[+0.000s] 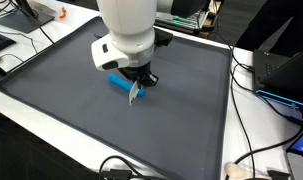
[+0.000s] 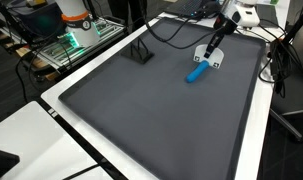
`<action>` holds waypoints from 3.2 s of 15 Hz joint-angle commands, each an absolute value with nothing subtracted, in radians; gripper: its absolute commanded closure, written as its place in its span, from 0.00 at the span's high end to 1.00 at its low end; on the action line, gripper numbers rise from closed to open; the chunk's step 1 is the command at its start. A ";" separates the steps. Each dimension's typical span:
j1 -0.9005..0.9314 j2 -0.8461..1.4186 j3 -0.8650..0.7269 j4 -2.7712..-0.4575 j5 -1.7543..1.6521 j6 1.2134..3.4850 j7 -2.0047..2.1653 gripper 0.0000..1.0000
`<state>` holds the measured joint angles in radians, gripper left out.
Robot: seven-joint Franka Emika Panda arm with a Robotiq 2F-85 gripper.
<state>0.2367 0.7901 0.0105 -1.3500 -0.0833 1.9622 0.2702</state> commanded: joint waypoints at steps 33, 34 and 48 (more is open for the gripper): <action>0.227 0.719 0.015 -1.465 -0.084 2.031 0.271 0.01; 0.226 0.712 0.015 -1.465 -0.082 2.028 0.274 0.01; 0.184 0.588 0.005 -1.469 -0.097 1.914 0.214 0.01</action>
<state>0.2016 0.5993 0.0014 -1.4541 -0.0817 1.9314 0.2413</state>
